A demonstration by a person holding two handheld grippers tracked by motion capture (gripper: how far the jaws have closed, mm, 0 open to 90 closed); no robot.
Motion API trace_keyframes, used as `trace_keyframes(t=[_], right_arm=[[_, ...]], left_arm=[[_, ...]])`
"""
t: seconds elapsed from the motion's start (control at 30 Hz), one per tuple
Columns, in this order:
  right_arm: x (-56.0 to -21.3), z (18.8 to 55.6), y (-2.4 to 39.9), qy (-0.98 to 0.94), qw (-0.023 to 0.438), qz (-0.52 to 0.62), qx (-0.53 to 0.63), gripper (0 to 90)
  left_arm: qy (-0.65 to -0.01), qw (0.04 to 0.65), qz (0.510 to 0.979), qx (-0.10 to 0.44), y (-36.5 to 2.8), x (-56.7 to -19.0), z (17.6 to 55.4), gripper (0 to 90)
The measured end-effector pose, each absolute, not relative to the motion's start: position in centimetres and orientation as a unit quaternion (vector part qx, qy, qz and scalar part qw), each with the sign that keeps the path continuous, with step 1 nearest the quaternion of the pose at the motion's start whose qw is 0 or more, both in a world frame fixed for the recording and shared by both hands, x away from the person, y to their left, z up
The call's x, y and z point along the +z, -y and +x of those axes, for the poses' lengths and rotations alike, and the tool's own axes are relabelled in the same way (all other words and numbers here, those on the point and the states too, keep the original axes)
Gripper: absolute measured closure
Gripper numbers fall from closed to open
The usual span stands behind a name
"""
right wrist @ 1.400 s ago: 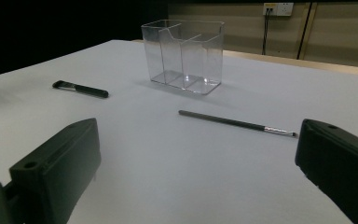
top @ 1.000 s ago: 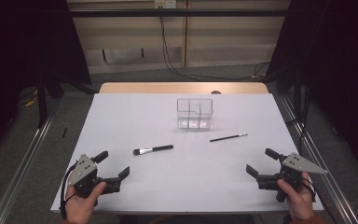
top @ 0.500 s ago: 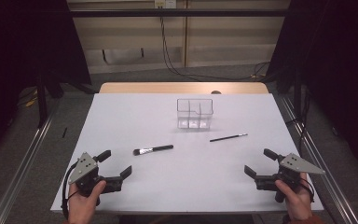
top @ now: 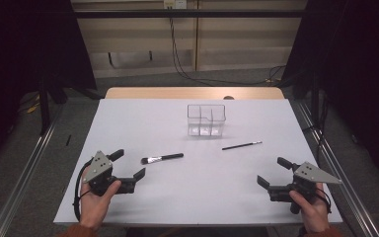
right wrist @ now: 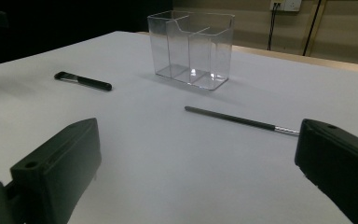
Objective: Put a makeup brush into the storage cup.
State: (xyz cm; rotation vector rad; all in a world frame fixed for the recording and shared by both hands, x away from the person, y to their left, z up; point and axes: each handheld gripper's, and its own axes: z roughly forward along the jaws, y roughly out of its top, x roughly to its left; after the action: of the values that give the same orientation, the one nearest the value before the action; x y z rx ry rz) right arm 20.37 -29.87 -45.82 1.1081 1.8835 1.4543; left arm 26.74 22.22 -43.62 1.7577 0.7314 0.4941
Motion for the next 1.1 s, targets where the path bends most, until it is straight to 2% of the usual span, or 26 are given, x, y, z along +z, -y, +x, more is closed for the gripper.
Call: trace_keyframes(t=[1.0,1.1], right_arm=[[-45.9,20.4,29.7,-0.701,0.253,0.4,0.533,0.0],[-45.9,20.4,29.7,-0.701,0.252,0.401,0.533,0.0]], left_arm=[[-0.286,0.566,0.744,0.208,-18.2,-41.7,31.8,3.0],[-0.287,0.554,0.748,0.224,-17.9,-41.7,32.5,3.0]])
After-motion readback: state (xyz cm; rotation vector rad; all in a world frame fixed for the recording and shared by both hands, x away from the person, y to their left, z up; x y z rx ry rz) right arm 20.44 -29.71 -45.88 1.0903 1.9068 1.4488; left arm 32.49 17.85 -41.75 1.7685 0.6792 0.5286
